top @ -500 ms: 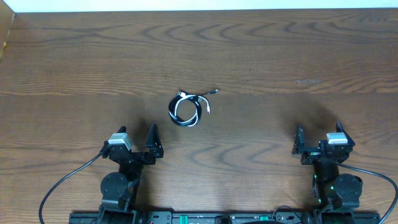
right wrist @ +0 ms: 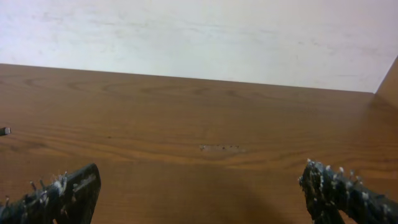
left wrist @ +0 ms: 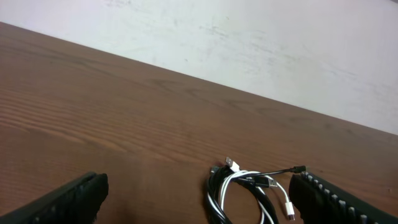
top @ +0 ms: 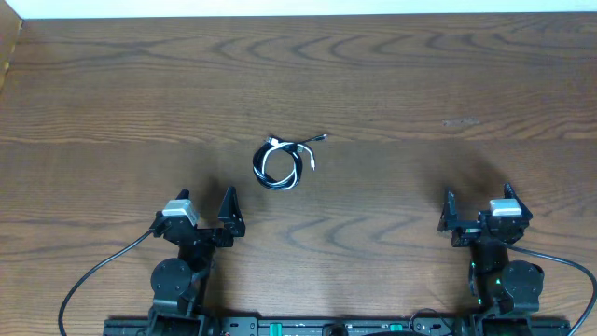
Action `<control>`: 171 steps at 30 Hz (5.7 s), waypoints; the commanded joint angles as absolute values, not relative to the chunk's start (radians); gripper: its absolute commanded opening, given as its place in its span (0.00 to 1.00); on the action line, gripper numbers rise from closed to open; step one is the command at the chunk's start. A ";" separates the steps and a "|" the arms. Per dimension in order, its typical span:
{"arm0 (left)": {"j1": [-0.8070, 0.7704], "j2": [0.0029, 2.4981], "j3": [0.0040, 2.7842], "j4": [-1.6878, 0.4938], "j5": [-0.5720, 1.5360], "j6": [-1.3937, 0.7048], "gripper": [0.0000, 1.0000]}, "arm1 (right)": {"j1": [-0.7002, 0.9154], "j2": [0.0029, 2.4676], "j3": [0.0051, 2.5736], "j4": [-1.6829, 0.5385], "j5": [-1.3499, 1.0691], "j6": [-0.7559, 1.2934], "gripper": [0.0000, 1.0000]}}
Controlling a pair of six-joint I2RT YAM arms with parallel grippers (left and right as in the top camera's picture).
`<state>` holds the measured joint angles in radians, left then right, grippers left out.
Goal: Untangle cables
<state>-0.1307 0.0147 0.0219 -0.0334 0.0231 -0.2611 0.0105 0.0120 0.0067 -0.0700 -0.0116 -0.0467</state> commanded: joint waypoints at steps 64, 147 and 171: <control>-0.125 0.004 0.004 -0.071 0.003 -0.252 0.98 | 0.015 0.007 0.006 -0.075 -0.014 -0.038 0.99; -0.125 0.004 0.132 -0.051 0.015 -0.157 0.98 | 0.015 0.007 0.006 -0.007 -0.157 -0.023 0.99; -0.125 0.375 0.929 -0.617 0.171 -0.019 0.98 | 0.014 0.186 0.515 -0.175 -0.501 -0.017 0.99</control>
<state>-0.1307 0.2752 0.8234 -0.5774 0.0822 -0.0391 0.0105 0.1097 0.4164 -0.1265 -0.5053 -0.0113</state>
